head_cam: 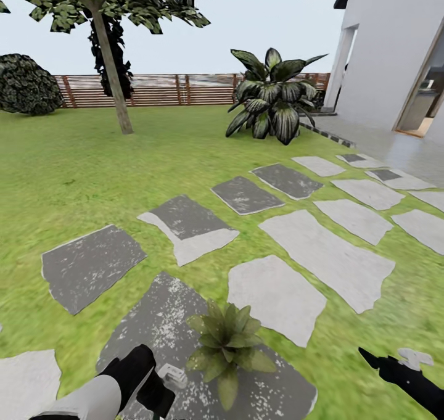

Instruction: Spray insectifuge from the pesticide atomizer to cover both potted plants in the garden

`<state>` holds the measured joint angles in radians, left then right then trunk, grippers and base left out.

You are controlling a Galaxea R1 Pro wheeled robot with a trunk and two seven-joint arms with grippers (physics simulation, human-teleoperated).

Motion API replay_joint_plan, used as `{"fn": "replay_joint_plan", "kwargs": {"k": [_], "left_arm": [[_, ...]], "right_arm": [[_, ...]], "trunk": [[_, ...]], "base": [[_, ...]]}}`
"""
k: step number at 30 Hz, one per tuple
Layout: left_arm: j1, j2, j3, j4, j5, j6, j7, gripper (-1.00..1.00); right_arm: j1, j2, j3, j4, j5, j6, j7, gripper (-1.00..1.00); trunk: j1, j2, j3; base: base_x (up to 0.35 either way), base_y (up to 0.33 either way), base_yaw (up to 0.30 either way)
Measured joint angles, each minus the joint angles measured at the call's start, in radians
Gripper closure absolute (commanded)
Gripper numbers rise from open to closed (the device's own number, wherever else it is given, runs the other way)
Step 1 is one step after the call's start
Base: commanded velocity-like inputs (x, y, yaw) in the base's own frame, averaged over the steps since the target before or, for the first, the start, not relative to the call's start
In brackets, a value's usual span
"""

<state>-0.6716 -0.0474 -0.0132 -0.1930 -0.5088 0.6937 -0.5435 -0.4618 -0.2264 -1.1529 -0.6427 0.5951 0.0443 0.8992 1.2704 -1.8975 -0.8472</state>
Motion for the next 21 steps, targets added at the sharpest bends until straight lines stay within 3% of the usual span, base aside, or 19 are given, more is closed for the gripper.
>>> {"fn": "replay_joint_plan", "kwargs": {"k": [10,21], "left_arm": [[0.0,0.0,-0.001,0.0,0.0,-0.002,0.0,1.0],[0.0,0.0,0.0,0.001,0.0,-0.025,0.001,1.0]], "right_arm": [[0.0,0.0,-0.001,-0.001,0.0,0.0,0.001,-1.0],[0.0,0.0,0.0,-0.001,0.0,-0.001,0.0,-1.0]], "trunk": [[0.0,0.0,0.0],[0.0,0.0,0.0]], "base": [[0.0,-0.277,0.027],[0.0,-0.308,0.261]]}}
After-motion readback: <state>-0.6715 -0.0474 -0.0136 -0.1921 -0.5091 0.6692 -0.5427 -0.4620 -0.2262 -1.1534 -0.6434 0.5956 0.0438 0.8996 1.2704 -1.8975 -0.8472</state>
